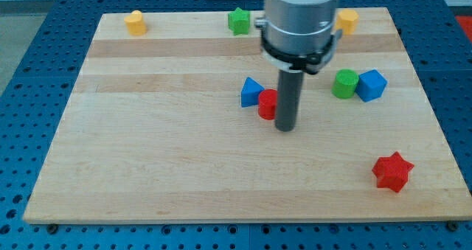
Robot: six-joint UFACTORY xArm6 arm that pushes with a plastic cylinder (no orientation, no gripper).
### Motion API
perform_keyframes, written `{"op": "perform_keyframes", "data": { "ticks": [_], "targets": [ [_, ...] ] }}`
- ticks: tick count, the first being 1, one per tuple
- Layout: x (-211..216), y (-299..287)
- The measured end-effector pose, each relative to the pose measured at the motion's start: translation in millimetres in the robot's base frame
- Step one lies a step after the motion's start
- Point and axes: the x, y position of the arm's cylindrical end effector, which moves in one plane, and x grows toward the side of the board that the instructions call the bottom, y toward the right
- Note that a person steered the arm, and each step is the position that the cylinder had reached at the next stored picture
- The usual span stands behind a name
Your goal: Push red circle towards center left
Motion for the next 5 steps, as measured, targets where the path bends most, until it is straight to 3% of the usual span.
{"op": "perform_keyframes", "data": {
  "ticks": [2,5],
  "targets": [
    [-26.8,18.5],
    [-27.5,-61.4]
  ]
}}
